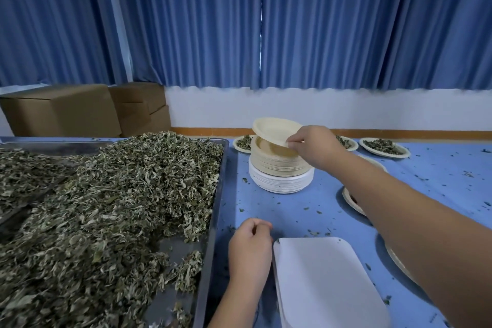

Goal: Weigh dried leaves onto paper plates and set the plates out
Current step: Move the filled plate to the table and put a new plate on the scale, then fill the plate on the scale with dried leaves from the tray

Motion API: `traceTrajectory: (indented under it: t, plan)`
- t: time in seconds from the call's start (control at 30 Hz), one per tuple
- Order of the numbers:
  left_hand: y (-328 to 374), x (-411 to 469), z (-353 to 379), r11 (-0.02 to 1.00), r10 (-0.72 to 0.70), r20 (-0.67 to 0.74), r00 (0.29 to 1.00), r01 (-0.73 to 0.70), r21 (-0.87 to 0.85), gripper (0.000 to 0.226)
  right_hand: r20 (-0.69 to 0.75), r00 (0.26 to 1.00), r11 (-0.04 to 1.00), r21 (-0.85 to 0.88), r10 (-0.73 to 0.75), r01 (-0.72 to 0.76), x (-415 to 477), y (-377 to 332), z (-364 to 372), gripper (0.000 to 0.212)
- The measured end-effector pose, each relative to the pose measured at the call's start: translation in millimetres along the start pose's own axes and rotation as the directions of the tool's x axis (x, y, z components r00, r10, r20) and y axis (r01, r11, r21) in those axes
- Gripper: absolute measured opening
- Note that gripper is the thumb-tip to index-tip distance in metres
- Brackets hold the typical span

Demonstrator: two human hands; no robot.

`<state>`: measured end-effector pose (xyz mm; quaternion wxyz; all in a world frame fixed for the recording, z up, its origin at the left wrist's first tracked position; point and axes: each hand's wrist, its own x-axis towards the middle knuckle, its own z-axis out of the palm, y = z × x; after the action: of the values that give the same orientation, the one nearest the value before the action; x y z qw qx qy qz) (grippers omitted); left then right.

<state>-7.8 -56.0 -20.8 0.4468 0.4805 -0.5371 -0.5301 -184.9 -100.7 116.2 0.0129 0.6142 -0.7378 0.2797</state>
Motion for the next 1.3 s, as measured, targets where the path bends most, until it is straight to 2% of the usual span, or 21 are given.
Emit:
traceTrajectory:
  t: [0.13,0.23,0.43,0.57,0.8,0.93,1.07,1.17,1.23,1.3]
  plan:
    - [0.3,3.3,-1.0,0.999,0.019,-0.004,1.0,-0.019,0.026,0.018,-0.091,0.984,0.987,0.041,-0.152,0.156,-58.2,5.3,-3.2,0.02]
    - [-0.3,4.1,-1.2,0.999,0.018,-0.005,1.0,-0.018,0.04,0.018,-0.115,0.978,0.961,0.198,-0.172,0.192,-120.9,13.7,-8.6,0.017]
    - [-0.1,-1.7,-1.0,0.993,0.043,0.012,0.999,-0.044,0.107,0.024,-0.091,0.974,0.94,0.257,-0.208,0.225,-211.5,37.8,-17.1,0.022]
    - [3.0,-4.1,-5.2,0.998,0.052,-0.035,0.998,-0.051,0.031,0.032,0.005,0.963,0.938,0.228,-0.269,0.26,-228.7,47.9,-15.3,0.022]
    - [3.2,-12.3,-8.0,0.998,0.055,-0.058,0.997,-0.056,-0.017,0.037,0.209,0.949,0.956,0.225,-0.236,0.188,-237.3,61.5,-17.7,0.025]
    - [6.3,-20.3,-7.9,0.994,0.096,-0.114,0.989,-0.101,-0.038,0.033,0.289,0.926,0.958,0.218,-0.244,0.184,-239.8,61.9,-17.4,0.022]
    - [12.9,-33.4,-8.6,0.986,0.16,-0.09,0.983,-0.163,-0.026,0.028,0.354,0.907,0.966,0.196,-0.228,0.167,-241.1,62.9,-17.9,0.024]
    - [24.1,-39.2,-15.1,0.927,0.338,-0.095,0.936,-0.314,0.203,0.023,0.299,0.923,0.957,0.227,-0.243,0.178,-241.0,59.8,-20.0,0.028]
    - [33.6,-41.0,-27.5,0.813,0.481,-0.125,0.868,-0.387,0.435,0.018,0.218,0.946,0.949,0.257,-0.239,0.181,-240.5,58.3,-20.5,0.029]
    - [41.0,-40.2,-46.9,0.656,0.549,-0.135,0.825,-0.325,0.681,0.02,0.128,0.961,0.942,0.267,-0.244,0.203,-239.3,57.2,-19.3,0.029]
